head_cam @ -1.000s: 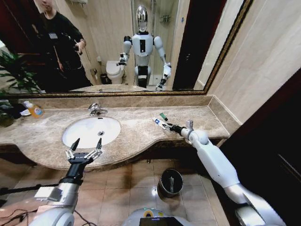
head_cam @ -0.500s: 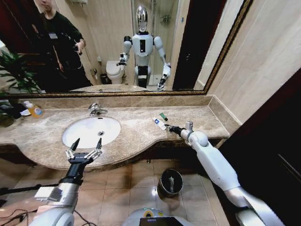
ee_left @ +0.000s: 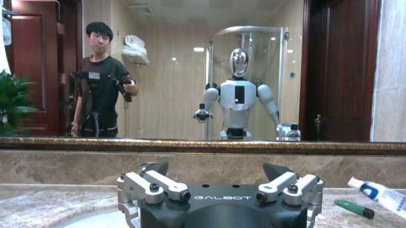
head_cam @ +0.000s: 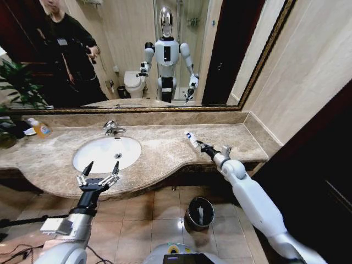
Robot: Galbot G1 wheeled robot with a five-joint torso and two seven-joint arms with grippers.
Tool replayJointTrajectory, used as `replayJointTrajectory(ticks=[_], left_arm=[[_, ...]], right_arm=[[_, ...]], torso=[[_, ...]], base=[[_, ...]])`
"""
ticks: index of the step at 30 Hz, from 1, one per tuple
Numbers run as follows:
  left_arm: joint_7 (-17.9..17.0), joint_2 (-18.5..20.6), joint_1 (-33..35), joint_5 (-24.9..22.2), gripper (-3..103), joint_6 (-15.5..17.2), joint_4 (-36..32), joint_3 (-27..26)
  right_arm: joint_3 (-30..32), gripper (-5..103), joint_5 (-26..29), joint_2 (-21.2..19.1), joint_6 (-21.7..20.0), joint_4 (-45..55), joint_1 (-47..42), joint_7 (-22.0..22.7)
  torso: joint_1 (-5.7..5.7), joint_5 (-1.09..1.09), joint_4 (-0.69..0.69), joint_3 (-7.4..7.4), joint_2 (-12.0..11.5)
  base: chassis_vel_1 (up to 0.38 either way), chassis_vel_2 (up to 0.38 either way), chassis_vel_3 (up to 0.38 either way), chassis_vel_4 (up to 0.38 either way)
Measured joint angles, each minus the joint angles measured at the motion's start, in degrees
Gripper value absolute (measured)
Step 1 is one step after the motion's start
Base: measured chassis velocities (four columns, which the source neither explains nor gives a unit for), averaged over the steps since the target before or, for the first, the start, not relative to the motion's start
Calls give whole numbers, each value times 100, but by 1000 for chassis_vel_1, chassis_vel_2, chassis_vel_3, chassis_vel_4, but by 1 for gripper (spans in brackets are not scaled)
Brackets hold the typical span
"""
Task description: Pick up the trash from the sink and place it in the trash bin.
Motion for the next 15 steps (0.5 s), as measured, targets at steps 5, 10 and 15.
replayJointTrajectory(ticks=[5, 10, 15], left_arm=[[0, 0, 0, 0, 100, 0, 0, 0], [-1, 0, 0, 0, 100, 0, 1, 0], [-1, 0, 0, 0, 100, 0, 0, 0]], right_arm=[[207, 0, -651, -86, 376, 417, -453, 33], [750, 0, -1017, -91, 598, 1216, -1371, 52], [1206, 0, -1325, 205, 896, 1838, -2508, 79]], torso=[[0, 0, 1, 0, 0], [0, -1, 1, 0, 0], [-1, 0, -2, -1, 0]], base=[[0, 0, 0, 0], [0, 0, 0, 0], [0, 0, 0, 0]])
